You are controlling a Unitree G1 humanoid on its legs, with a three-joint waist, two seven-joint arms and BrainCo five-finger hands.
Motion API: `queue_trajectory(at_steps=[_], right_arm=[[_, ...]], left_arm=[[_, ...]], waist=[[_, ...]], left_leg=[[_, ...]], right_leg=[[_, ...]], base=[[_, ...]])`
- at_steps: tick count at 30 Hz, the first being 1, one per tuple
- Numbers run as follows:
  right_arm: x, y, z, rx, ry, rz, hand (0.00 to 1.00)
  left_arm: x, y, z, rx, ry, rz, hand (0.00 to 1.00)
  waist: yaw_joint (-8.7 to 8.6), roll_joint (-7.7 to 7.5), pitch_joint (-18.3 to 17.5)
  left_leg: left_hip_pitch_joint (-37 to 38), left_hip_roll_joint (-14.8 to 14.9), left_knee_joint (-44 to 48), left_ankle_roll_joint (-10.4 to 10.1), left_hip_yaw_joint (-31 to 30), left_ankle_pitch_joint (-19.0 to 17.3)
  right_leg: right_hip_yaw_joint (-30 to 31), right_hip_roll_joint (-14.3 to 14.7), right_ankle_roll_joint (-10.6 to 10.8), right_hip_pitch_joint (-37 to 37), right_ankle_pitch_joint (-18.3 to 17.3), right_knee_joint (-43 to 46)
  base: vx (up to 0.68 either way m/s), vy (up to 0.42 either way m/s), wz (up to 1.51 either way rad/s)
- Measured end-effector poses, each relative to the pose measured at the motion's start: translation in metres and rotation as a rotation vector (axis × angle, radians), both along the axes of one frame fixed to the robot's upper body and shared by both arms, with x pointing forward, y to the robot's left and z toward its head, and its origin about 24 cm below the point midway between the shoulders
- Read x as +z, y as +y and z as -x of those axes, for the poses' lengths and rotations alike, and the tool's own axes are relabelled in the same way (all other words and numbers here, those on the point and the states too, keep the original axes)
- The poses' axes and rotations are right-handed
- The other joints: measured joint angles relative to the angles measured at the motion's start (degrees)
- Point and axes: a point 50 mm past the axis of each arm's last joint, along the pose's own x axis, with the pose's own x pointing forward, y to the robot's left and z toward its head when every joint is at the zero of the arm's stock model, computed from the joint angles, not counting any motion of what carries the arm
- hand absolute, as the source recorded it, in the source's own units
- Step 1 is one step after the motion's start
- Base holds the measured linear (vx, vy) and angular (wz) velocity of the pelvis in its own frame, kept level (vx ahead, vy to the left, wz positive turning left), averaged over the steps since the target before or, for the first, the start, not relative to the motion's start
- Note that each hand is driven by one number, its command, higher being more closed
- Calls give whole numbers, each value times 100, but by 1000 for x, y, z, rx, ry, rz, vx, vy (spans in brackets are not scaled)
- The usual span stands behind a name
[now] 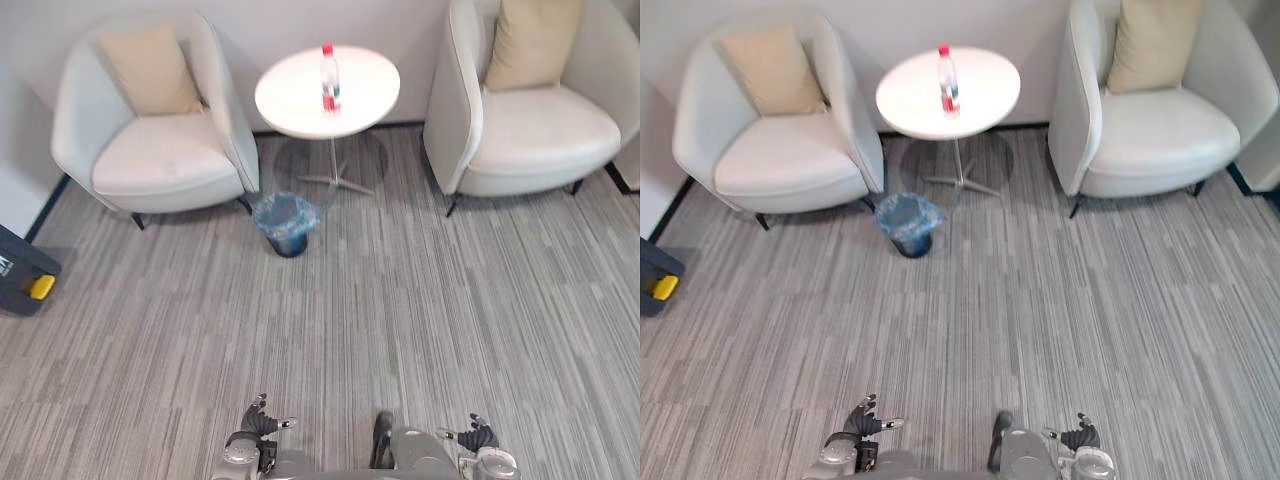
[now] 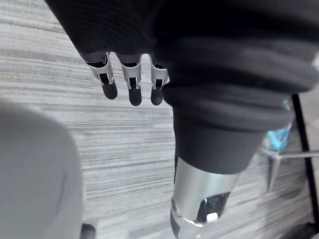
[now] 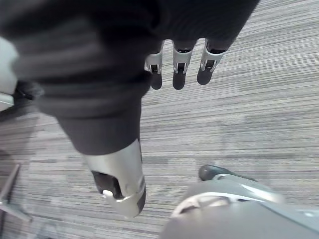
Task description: Gather rubbish on tea table into small bin, then transfer packed bag to large trash can.
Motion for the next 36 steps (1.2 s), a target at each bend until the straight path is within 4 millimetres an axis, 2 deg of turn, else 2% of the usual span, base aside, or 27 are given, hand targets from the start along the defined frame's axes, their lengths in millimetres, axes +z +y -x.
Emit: queue_trajectory(at_steps=[1,3,6,7,8,9,10,11,12,13,15,16,17,18,19,21,22,24,26,27,28,29,31,33,34,35,36], right_arm=[[1,-1,-2,-9,-6,-3,0],[3,0,-11,-9,-28,-4,0],[2,4,-12,-28,-35,-23,0],[1,5,-10,-33,-33,-26,0],[1,3,-8,-39,-28,-23,0],[1,3,-7,-40,-24,-23,0],[0,8,-7,-32,-23,-33,0],[-2,13,-6,-29,-20,-48,0],[-2,15,-5,-29,-17,-52,0],[-3,15,-4,-30,-15,-52,0],[-3,17,-6,-25,-18,-58,0],[-4,22,-5,-9,-13,-70,0],[-3,22,-6,-12,-20,-77,0],[-3,20,-8,-4,-23,-73,0],[-2,19,-8,9,-22,-64,0],[0,17,-13,24,-36,-53,0],[3,14,-20,31,-56,-43,0],[6,9,-24,34,-74,-28,0],[6,8,-23,33,-70,-23,0],[3,8,-14,31,-40,-30,0],[3,5,-13,28,-33,-20,0],[3,2,-12,26,-29,-13,0],[2,2,-8,19,-18,-13,0],[0,3,-5,13,-5,-18,0],[-2,4,0,9,13,-23,0],[-3,4,4,6,25,-27,0],[-4,3,8,2,37,-24,0]], left_arm=[[1,0,-3,0,-12,-1,0],[3,2,-5,10,-27,-2,0],[5,2,-9,22,-52,3,0],[5,2,-9,21,-54,4,0],[5,2,-8,22,-53,3,0],[5,3,-7,23,-51,3,0],[6,8,-9,20,-55,-11,0],[7,13,-11,17,-61,-26,0],[8,15,-13,16,-66,-30,0],[9,15,-17,12,-73,-32,0],[8,15,-15,2,-63,-36,0],[7,18,-13,-19,-52,-51,0],[7,20,-12,-29,-45,-58,0],[6,20,-10,-56,-32,-67,0],[4,19,-8,-66,-20,-68,0],[3,18,-4,-66,-7,-67,0],[2,17,-4,-64,2,-64,0],[2,16,-3,-70,6,-62,0],[0,17,1,-83,21,-70,0],[0,18,1,-84,24,-74,0],[0,14,1,-81,25,-63,0],[-1,10,2,-93,27,-48,0],[-2,6,2,-96,30,-34,0],[-2,3,2,-103,31,-28,0],[-2,0,1,-88,27,-13,0],[-2,-2,1,-76,24,-3,0],[0,-4,-2,-66,7,4,0]], waist=[[33,8,-4],[81,35,5],[177,-10,23],[170,-10,23],[176,36,4],[214,27,-5],[302,-78,-55],[310,-340,-126],[312,-431,-138],[321,-499,-141],[315,-500,-142],[311,-525,-151],[305,-530,-149],[278,-538,-147],[209,-512,-151],[146,-423,-142],[129,-321,-98],[34,-236,-57],[-24,-278,-59],[-19,-297,-43],[7,-178,-45],[-17,-115,-61],[-78,-109,-63],[-162,-94,-54],[-158,-75,-15],[-142,-109,25],[-60,-52,46]], left_leg=[[-373,26,190,179,186,-110],[-919,-15,-199,312,478,-191],[-1123,-565,-2691,236,400,-70],[-1068,-665,-3207,186,391,64],[-992,-791,-4235,230,383,523],[-950,-790,-4254,408,332,885],[-903,-928,-4209,720,374,1105],[-1030,-1121,-3977,858,398,819],[-1104,-1201,-3810,910,404,652],[-1120,-1308,-3584,997,435,386],[-849,-1399,-3514,1081,508,120],[-570,-1472,-3525,1143,525,-17],[-431,-1504,-3526,1176,502,-97],[-90,-1569,-3634,1220,440,-183],[267,-1585,-3865,1226,349,-189],[602,-1499,-4120,1221,250,-185],[859,-1341,-4253,1220,198,-185],[997,-1172,-4324,1218,97,-186],[1144,-1072,-4328,956,102,-212],[1304,-1040,-4332,644,73,-361],[1342,-901,-4354,565,45,-405],[1379,-807,-4377,295,24,-204],[1381,-716,-4138,237,-68,-136],[1054,-533,-3250,147,-177,-109],[720,-339,-2341,-100,-182,-15],[552,-223,-1875,-135,-146,-73],[321,-39,-1291,-94,57,-230]], right_leg=[[32,6,11,254,-26,-176],[165,-8,78,438,-64,-343],[428,-180,355,705,-250,-407],[458,-204,408,766,-303,-423],[563,-188,569,888,-477,-423],[634,-189,643,938,-553,-410],[751,-281,780,1025,-659,-435],[755,-496,881,1024,-778,-380],[763,-595,938,985,-857,-264],[867,-748,1026,857,-994,185],[1264,-919,1277,328,-1060,1739],[1422,-1037,1985,-66,-977,2882],[1481,-1038,2076,-224,-1027,3383],[1416,-1052,1897,-465,-1142,4093],[1131,-1058,1557,-666,-1312,4303],[662,-1006,1170,-897,-1506,4050],[363,-910,1014,-1266,-1585,3446],[305,-795,930,-1552,-1480,2756],[402,-717,926,-1698,-705,1482],[419,-731,760,-1644,255,1068],[366,-611,706,-1593,303,1136],[369,-555,623,-1630,121,1375],[237,-540,589,-1492,-235,1447],[59,-440,581,-1098,-363,1140],[-51,-330,555,-653,-372,749],[-90,-266,536,-444,-376,583],[-143,-165,442,-79,-407,330]], base=[[292,-75,-15],[269,2,-42],[249,106,-41],[446,235,-30],[403,232,-29],[537,293,-39],[466,202,-26],[571,204,-14],[462,141,9],[466,164,5],[504,191,-3],[470,134,4],[473,71,16],[470,31,30],[456,15,34],[399,-44,30],[436,-113,22],[394,-162,31],[383,-202,41],[326,-178,17],[440,-259,17],[306,-217,4],[321,-271,24],[266,-255,47],[169,-142,47],[191,-135,42],[134,-80,18]])
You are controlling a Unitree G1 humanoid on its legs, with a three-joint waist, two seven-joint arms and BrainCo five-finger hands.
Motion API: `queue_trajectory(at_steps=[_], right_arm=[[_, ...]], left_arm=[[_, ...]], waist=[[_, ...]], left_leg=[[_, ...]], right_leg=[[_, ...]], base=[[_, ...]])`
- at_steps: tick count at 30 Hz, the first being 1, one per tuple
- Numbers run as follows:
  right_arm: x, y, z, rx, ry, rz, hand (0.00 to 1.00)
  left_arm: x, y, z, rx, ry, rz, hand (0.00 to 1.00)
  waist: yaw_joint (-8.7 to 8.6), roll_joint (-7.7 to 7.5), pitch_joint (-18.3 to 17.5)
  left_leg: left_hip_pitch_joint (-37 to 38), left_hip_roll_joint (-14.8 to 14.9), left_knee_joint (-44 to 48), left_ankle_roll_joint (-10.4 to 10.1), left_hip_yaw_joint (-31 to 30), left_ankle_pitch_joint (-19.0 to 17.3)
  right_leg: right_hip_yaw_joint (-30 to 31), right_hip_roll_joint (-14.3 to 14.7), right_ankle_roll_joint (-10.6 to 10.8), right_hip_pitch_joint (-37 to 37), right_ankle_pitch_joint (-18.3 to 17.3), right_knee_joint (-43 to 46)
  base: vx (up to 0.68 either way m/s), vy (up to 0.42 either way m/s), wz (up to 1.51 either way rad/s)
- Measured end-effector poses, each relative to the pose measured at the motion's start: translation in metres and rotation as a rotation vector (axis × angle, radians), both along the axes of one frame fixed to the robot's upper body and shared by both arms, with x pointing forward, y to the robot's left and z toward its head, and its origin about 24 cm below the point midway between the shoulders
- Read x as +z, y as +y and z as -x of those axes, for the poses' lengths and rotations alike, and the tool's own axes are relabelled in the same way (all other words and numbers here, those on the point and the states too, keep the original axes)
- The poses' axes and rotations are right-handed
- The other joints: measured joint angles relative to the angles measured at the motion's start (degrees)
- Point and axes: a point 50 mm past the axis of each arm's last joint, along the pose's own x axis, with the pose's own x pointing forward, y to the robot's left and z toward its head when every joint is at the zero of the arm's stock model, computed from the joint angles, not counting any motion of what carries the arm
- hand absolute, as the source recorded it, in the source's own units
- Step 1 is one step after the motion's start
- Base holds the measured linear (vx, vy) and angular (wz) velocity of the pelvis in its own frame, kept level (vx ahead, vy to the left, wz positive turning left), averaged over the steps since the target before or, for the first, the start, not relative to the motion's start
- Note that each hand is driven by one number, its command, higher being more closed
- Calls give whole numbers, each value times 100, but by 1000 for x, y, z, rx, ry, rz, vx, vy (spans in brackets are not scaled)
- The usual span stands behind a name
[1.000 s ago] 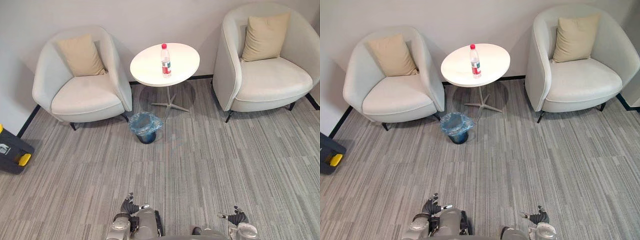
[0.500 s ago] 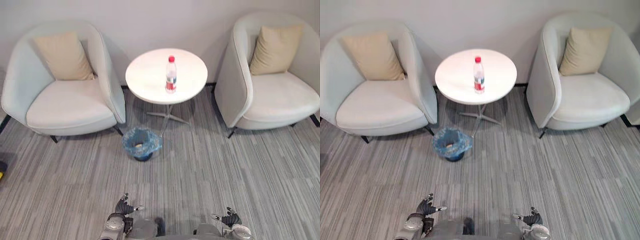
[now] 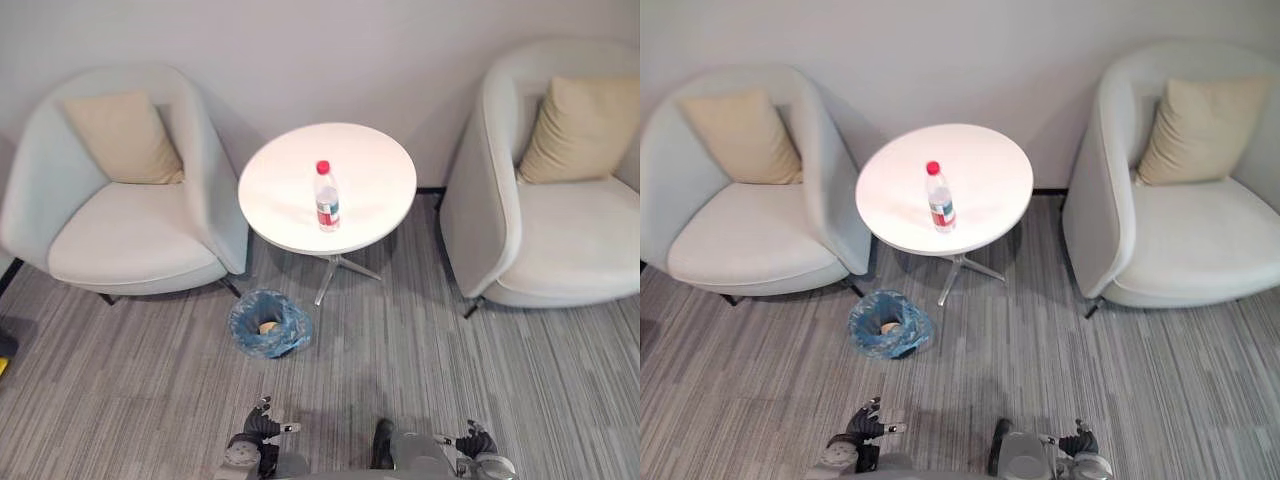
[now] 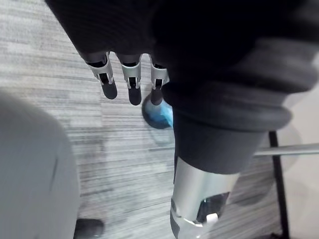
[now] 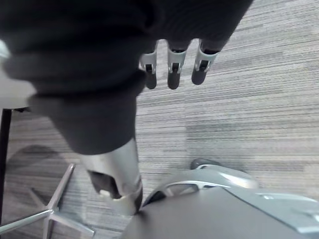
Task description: Gather rubbish on tea table into small bin, then transfer packed bag to large trash can.
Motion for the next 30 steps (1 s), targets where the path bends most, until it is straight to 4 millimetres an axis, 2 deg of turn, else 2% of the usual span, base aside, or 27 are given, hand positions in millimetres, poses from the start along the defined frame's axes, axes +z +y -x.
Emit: queue_trajectory(at_steps=[2,5,6,7,8,11,13,15,17,18,19,20,21,23,24,25,26,27,28,29,30], right_arm=[[0,-1,1,-1,2,2,0],[1,0,-2,-3,-7,0,0],[0,-1,0,-9,-3,1,0],[1,-5,3,-14,7,10,0],[0,-3,3,-13,5,5,0],[-2,4,4,14,17,-9,0],[-3,8,3,25,18,-15,0],[-2,8,1,34,14,-14,0],[-1,9,-4,41,3,-15,0],[-1,9,-4,46,2,-13,0],[-1,8,-3,49,6,-11,0],[-2,10,-2,53,9,-12,0],[-2,12,-1,52,10,-17,0],[-2,11,-2,55,2,-15,0],[-1,10,-2,55,0,-13,0],[-1,11,-2,56,-4,-14,0],[-2,13,0,55,-1,-18,0],[-3,15,4,49,9,-27,0],[-4,11,7,43,25,-16,0],[-3,7,6,44,23,-7,0],[-2,2,5,47,21,5,0]], left_arm=[[1,1,-1,1,-4,-3,0],[2,1,-6,-2,-20,-3,0],[2,1,-6,-1,-19,-2,0],[2,1,-4,2,-15,-3,0],[2,3,-5,0,-16,-9,0],[3,12,-6,10,-20,-27,0],[3,14,-6,11,-17,-34,0],[3,15,-5,11,-15,-35,0],[2,15,-3,8,-6,-36,0],[2,15,-2,5,-1,-38,0],[1,16,-1,-13,3,-46,0],[1,18,1,-26,9,-56,0],[0,19,3,-34,16,-61,0],[0,19,5,-39,22,-65,0],[0,19,5,-37,22,-64,0],[-1,21,7,-37,27,-67,0],[-1,22,8,-37,28,-71,0],[-1,22,8,-32,34,-70,0],[-3,14,10,-22,40,-46,0],[-4,11,11,-16,42,-36,0],[-5,7,13,-4,46,-21,0]], waist=[[62,9,-9],[82,-19,3],[80,-8,0],[160,0,0],[197,-19,-37],[212,-208,-55],[204,-283,-80],[225,-321,-103],[216,-335,-134],[209,-329,-158],[188,-358,-190],[126,-391,-213],[50,-368,-229],[0,-330,-244],[1,-282,-230],[-25,-307,-245],[-25,-393,-290],[-8,-460,-322],[55,-288,-422],[68,-241,-438],[58,-109,-443]], left_leg=[[-318,44,-57,157,393,-98],[-787,-344,-1470,229,436,-90],[-780,-558,-2315,209,334,192],[-624,-655,-2637,518,378,843],[-539,-723,-2713,559,444,861],[-534,-884,-2530,812,531,693],[-423,-992,-2530,882,530,602],[-273,-1078,-2529,887,570,333],[-27,-1239,-2663,933,633,164],[39,-1276,-2723,948,634,158],[186,-1363,-2838,965,580,162],[285,-1387,-2886,1000,452,145],[312,-1372,-2916,1002,346,144],[417,-1211,-3005,992,16,149],[433,-1141,-3007,979,-56,157],[464,-1108,-2981,901,-256,184],[475,-1175,-2964,852,-301,187],[596,-1228,-2943,682,-490,80],[618,-1110,-3018,632,-549,100],[597,-1049,-3039,620,-550,107],[601,-973,-3105,597,-569,120]], right_leg=[[-47,4,71,250,9,-218],[12,-148,176,323,-68,-244],[84,-214,291,356,-129,-205],[265,-254,423,385,-209,-122],[347,-288,454,417,-213,-143],[568,-390,567,570,-110,-470],[664,-482,597,671,-108,-437],[748,-604,754,640,-331,-100],[844,-874,939,270,-549,987],[879,-930,957,137,-560,1307],[872,-1061,947,-117,-552,1971],[879,-1092,850,-295,-643,2385],[880,-1040,819,-325,-766,2385],[951,-685,640,-661,-1010,2343],[1018,-551,632,-786,-1012,2310],[1169,-407,636,-904,-935,1884],[1220,-440,599,-888,-636,1440],[1104,-497,348,-774,-187,1197],[1099,-387,347,-717,-186,1109],[1093,-338,344,-681,-185,1043],[1051,-252,291,-614,-150,893]], base=[[118,-49,3],[192,76,-6],[230,153,-35],[292,173,-42],[265,130,-38],[273,117,-6],[224,98,10],[212,92,-3],[181,95,-15],[182,111,-6],[219,79,23],[267,70,42],[240,-30,66],[206,-106,70],[171,-148,76],[126,-120,69],[181,-160,92],[264,-174,63],[284,-182,42],[240,-148,7],[167,-130,5]])
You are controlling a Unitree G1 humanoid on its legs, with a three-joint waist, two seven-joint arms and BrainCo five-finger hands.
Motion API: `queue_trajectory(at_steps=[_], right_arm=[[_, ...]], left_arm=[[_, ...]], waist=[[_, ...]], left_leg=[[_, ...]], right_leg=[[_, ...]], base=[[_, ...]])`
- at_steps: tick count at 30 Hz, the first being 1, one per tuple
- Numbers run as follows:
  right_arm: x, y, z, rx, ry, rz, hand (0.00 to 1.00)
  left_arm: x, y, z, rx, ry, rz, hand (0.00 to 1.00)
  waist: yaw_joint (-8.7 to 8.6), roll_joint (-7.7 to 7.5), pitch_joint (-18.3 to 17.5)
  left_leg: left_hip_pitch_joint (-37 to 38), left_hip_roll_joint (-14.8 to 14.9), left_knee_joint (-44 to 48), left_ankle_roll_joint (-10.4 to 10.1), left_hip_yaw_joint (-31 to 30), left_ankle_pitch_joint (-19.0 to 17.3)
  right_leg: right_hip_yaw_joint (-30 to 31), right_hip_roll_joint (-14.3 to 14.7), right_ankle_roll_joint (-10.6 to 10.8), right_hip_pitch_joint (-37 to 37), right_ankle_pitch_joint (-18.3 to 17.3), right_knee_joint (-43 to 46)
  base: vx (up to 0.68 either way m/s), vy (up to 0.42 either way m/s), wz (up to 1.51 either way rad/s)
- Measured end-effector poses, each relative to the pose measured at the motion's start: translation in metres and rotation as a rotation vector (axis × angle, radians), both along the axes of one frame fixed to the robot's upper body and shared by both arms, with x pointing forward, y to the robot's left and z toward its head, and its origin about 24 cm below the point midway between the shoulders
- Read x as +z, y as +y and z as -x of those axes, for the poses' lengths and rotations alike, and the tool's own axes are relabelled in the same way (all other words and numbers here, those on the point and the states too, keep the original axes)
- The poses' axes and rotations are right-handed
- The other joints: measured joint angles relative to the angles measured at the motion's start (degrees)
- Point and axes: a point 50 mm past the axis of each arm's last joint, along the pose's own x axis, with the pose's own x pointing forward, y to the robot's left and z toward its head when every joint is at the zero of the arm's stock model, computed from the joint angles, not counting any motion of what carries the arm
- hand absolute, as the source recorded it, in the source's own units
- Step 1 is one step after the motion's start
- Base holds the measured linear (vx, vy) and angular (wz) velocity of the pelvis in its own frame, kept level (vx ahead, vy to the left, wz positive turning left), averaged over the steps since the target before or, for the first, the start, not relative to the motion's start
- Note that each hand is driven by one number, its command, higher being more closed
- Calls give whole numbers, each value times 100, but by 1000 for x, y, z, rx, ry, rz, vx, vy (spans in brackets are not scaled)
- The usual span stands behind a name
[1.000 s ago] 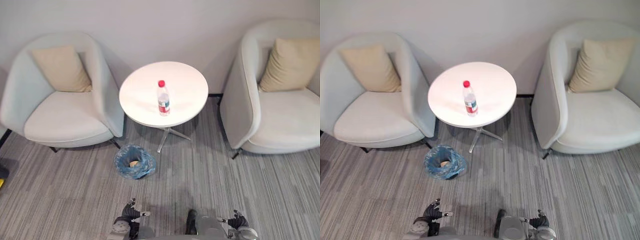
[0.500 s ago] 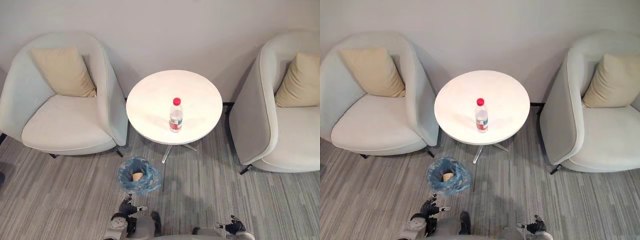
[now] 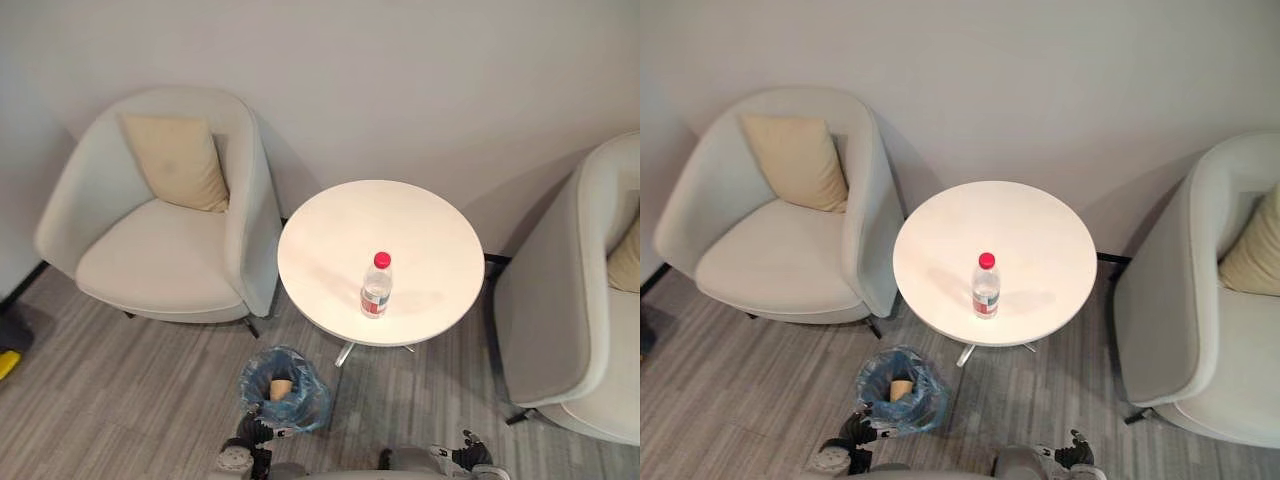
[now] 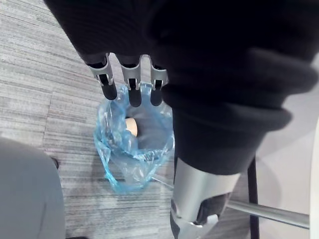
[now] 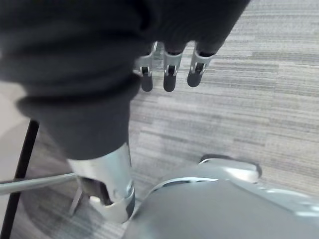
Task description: Gather rubbish on tea table into small bin, then transfer packed bag to large trash can.
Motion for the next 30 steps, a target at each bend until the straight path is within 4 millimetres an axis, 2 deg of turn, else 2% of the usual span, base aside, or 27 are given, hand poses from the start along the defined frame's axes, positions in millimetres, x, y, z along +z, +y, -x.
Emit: queue_trajectory(at_steps=[1,2,4,7,9,10,13,19,20,21,22,23,24,27,28,29,30], right_arm=[[0,-1,0,-7,0,3,0],[0,-1,2,-10,10,2,0],[-3,1,12,-18,38,-6,0],[-4,3,14,-18,42,-10,0],[-4,3,13,-9,43,-6,0],[-4,3,13,-6,43,-4,0],[-5,9,10,13,39,-15,0],[-3,10,5,47,23,-6,0],[0,1,-3,38,9,10,0],[5,-14,-10,45,-5,55,0],[14,-38,-16,45,-23,69,0],[19,-49,-18,29,-43,72,0],[29,-63,-25,-6,-103,112,0],[47,-61,-47,68,-232,145,0],[65,-57,-65,152,-339,162,0],[80,-55,-73,204,-421,185,0],[84,-55,-74,216,-444,191,0]], left_arm=[[-1,-1,3,5,8,5,0],[-1,-2,3,7,9,6,0],[-1,-1,4,7,11,6,0],[-1,-1,4,11,11,7,0],[-1,0,4,13,11,5,0],[-1,0,4,12,11,3,0],[0,6,3,12,7,-12,0],[0,7,4,12,6,-17,0],[0,11,3,12,4,-26,0],[1,16,3,11,5,-41,0],[1,24,4,2,11,-57,0],[1,25,5,-3,14,-54,0],[0,33,13,2,33,-71,0],[-2,45,32,18,84,-96,0],[-3,44,35,16,92,-91,0],[-3,42,34,9,86,-85,0],[-3,41,33,7,83,-84,0]], waist=[[-21,65,-35],[-18,69,-36],[-19,27,-26],[-5,-44,-42],[2,-49,-56],[0,-56,-67],[2,-221,-51],[2,-229,-57],[-16,-257,-48],[-9,-211,-55],[13,-188,-53],[12,-193,-58],[33,-229,-71],[12,-256,-77],[-17,-230,-86],[-37,-205,-100],[-37,-201,-102]], left_leg=[[26,50,-77,-77,-8,49],[92,74,-109,-111,-10,71],[240,150,-125,-145,-34,94],[266,145,-136,-169,-136,116],[213,118,-139,-187,-170,175],[181,100,-137,-177,-173,203],[46,-40,-153,-111,-212,457],[44,-61,-351,-59,-310,506],[64,-28,-464,-59,-316,506],[106,-4,-598,-57,-302,499],[137,-18,-730,-54,-302,499],[114,-32,-742,-55,-319,499],[70,-33,-734,-58,-332,501],[55,9,-799,-89,-329,484],[-2,10,-835,-97,-322,486],[-44,15,-839,-100,-312,485],[-47,20,-839,-100,-316,484]], right_leg=[[-44,64,-25,74,16,-113],[-50,91,-32,143,20,-172],[-145,169,-65,482,40,-412],[-196,175,-94,617,95,-595],[-222,169,-56,700,251,-846],[-230,164,-54,714,306,-924],[-266,82,-18,813,594,-1351],[-347,125,-16,975,982,-1832],[-355,158,-16,974,1047,-1896],[-332,192,-10,972,1105,-1970],[-326,190,15,982,1156,-2062],[-331,181,30,991,1208,-2116],[-331,179,43,1021,1295,-2242],[-291,189,10,1006,1347,-2353],[-244,197,19,931,1357,-2359],[-163,221,19,864,1365,-2346],[-160,232,19,864,1365,-2342]], base=[[146,-116,6],[125,-100,4],[78,-79,11],[22,-24,14],[-28,31,8],[-44,24,8],[-59,22,10],[-100,34,10],[-156,15,2],[-202,23,0],[-179,21,1],[-181,26,7],[-145,4,7],[-104,-22,-7],[-62,-13,-7],[-48,-17,-3],[-25,-16,4]])
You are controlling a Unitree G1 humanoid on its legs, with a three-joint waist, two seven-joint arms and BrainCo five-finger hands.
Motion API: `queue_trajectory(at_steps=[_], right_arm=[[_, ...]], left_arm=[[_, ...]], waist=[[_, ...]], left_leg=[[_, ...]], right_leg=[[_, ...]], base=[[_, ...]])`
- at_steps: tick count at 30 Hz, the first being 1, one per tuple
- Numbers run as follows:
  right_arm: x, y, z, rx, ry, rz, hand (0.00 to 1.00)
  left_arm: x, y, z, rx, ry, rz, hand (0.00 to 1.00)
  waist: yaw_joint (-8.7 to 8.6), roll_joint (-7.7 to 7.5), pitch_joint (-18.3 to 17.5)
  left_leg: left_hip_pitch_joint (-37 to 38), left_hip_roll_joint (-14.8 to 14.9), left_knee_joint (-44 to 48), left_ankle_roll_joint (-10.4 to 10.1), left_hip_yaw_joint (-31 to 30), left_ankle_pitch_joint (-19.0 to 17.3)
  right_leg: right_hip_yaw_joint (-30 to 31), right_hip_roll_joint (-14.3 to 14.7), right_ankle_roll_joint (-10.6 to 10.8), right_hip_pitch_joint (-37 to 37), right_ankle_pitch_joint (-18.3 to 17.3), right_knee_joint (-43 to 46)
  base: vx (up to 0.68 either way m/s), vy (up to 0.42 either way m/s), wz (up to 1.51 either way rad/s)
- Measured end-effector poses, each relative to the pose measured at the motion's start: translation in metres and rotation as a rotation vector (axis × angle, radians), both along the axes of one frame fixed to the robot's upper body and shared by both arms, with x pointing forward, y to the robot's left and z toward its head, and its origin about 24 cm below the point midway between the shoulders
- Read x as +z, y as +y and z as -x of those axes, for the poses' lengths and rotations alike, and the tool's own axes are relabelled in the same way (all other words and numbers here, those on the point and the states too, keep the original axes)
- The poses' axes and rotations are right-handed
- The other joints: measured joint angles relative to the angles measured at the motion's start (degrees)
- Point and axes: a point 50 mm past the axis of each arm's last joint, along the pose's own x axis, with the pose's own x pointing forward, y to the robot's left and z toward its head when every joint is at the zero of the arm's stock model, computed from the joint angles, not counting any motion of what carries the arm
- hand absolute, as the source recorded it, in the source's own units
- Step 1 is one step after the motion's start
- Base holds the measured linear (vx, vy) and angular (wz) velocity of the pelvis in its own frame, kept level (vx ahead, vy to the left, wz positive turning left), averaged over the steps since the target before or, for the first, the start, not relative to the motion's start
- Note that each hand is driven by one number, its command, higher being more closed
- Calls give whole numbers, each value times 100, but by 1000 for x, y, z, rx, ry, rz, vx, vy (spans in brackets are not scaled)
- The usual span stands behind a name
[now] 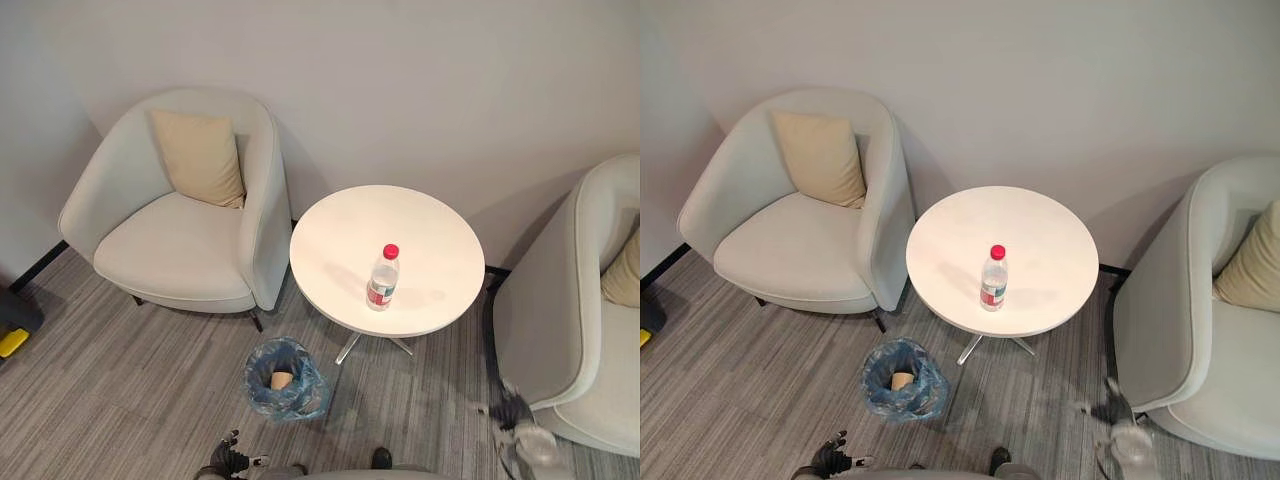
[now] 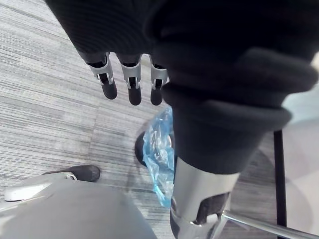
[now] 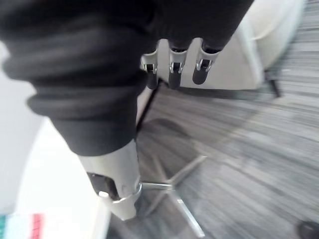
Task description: Gather rubbish on tea table into small bin, then transfer packed bag to large trash can.
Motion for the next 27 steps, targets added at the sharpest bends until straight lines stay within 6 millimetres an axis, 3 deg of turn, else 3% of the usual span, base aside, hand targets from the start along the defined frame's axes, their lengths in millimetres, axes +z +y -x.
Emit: queue_trajectory(at_steps=[1,2,5,11,27], right_arm=[[6,-2,-1,10,-34,12,0],[12,-8,0,-28,-84,-93,0],[23,-12,-3,12,-112,21,0],[24,-7,-8,65,-99,100,0],[31,18,-38,167,-166,91,0]], left_arm=[[0,0,0,-4,-5,3,0],[0,0,4,-5,2,10,0],[-1,-1,14,-2,18,18,0],[-1,-1,11,-8,6,18,0],[-2,-7,13,-53,20,23,0]], waist=[[9,1,-25],[23,19,-81],[-8,58,-139],[23,89,-227],[45,101,-235]], left_leg=[[6,10,0,-2,2,-1],[5,15,-2,-7,4,-2],[28,62,15,-53,27,33],[115,95,22,-63,34,84],[55,77,-34,-80,-166,111]], right_leg=[[2,-1,-1,-2,-1,13],[4,19,-7,0,-7,21],[102,86,-48,-71,-78,155],[108,109,-88,-76,-203,318],[-126,84,-75,13,-183,190]], base=[[5,-7,6],[0,0,0],[79,-3,-17],[84,3,-2],[-37,4,8]])
